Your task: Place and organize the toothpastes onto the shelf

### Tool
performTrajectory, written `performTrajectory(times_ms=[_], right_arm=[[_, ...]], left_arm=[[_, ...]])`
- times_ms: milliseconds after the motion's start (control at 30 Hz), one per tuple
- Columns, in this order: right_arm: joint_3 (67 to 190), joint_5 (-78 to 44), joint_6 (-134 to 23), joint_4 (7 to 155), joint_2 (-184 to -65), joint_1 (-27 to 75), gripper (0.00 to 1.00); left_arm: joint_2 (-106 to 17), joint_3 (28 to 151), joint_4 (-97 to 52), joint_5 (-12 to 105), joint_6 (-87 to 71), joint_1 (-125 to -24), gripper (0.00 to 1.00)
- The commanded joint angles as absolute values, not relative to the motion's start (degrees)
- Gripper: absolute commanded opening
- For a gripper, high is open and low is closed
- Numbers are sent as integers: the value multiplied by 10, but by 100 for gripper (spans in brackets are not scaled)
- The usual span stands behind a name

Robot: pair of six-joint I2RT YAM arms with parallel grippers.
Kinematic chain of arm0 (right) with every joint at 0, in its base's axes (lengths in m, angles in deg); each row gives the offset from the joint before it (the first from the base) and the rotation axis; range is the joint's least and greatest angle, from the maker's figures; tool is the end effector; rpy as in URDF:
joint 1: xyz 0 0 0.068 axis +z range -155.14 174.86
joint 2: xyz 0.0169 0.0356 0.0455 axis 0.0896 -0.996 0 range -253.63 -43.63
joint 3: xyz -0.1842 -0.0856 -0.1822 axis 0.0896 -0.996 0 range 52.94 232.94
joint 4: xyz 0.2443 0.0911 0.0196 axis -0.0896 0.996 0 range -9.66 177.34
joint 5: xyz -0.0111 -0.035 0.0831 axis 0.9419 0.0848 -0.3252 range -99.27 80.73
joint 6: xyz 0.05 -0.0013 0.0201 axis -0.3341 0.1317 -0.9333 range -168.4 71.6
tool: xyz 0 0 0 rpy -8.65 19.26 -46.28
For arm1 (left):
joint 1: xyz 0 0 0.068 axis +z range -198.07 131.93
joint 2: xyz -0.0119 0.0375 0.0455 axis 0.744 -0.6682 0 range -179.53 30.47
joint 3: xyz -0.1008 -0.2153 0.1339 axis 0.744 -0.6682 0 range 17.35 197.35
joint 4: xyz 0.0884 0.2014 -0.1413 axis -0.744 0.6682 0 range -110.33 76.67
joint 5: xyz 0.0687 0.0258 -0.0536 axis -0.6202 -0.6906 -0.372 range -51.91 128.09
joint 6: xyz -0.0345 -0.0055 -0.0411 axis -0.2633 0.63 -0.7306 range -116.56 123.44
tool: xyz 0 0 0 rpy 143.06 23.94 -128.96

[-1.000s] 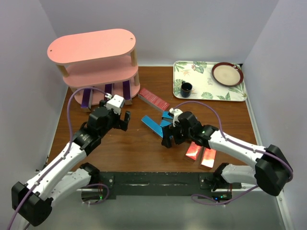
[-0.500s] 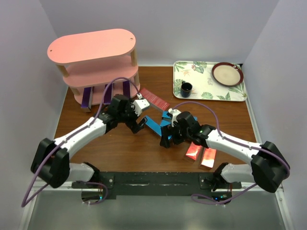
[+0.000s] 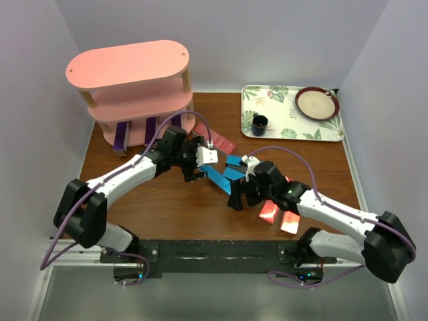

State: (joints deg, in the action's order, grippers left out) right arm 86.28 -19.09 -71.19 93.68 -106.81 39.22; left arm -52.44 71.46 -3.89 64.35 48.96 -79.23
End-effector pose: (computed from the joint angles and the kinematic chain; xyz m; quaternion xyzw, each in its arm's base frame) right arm 0.1549 0.1602 0.2047 -0.2045 0.8918 0.2843 0.2863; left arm 0.2533 -0.1716 0.2348 0.6264 0.6527 -0.1621 0.3941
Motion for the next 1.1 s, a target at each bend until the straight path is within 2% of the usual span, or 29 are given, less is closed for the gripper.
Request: performTrajectory(times_ms=[0,200,767,1067], right_arm=[[848,-175,-701,942,-1028,395,96],[841,-173,-693,968,-1000,394,96],[843,-160,-686,977,-994,395,96],[845,-161,-683,972,-997,395,96]], left_arm=[[-559,764,3,738,632,-787,100],[-656,843,117,753,720,-782,100],[-748,879,125,736,746,-782,100],[-789,902,152,731,745,-783,88]])
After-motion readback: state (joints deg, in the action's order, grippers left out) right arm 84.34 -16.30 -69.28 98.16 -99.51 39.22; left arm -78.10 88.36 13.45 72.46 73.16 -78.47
